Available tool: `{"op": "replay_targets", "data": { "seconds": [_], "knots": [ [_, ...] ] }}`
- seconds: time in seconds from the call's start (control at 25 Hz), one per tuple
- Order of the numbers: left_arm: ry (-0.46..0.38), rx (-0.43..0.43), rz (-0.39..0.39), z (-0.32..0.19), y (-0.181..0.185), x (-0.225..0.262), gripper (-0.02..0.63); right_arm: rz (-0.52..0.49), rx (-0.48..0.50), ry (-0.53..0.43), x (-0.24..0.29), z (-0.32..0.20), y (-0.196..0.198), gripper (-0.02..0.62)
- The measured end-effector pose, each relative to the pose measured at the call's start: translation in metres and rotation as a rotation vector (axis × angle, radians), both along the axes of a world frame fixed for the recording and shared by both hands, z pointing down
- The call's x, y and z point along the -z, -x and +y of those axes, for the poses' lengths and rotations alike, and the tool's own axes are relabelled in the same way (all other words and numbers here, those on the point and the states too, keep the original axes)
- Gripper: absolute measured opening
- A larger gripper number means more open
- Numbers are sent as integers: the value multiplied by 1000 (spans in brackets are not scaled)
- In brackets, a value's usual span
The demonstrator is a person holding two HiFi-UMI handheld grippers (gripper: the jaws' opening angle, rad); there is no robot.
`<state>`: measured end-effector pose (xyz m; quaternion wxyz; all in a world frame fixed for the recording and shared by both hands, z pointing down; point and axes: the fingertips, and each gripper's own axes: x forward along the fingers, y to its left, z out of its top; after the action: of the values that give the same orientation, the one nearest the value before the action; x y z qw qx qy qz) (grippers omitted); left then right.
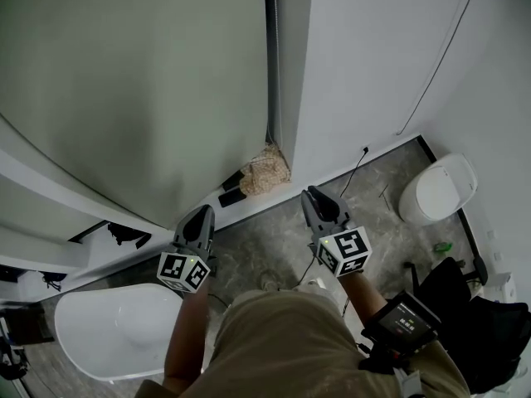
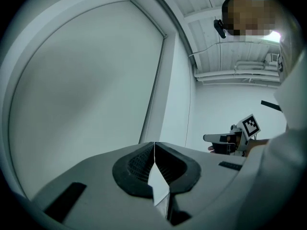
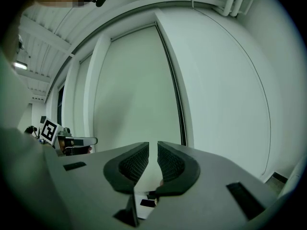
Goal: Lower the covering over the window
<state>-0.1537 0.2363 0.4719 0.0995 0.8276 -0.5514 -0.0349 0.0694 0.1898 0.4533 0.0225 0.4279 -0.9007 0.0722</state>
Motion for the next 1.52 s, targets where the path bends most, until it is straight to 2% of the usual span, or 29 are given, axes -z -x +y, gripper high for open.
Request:
{"op": "replay_targets", "data": {
  "seconds": [0.28, 0.48, 0.68, 1.04, 1.52],
  "knots": [
    [0, -28, 13, -13, 15, -10, 21, -1, -30, 1, -6, -2, 14, 42],
    [13, -44, 18, -30, 6, -16, 21, 1, -48, 11, -8, -14, 3, 43],
    [22, -37, 14, -46, -17, -14, 21, -10, -34, 12, -5, -30, -17, 42],
    [38, 37, 9, -84, -71, -2, 21, -11, 45, 22, 6, -86, -66, 42],
    [50, 127, 19, -128, -124, -14, 21, -17, 168, 10, 6, -141, -102, 43]
  ]
}}
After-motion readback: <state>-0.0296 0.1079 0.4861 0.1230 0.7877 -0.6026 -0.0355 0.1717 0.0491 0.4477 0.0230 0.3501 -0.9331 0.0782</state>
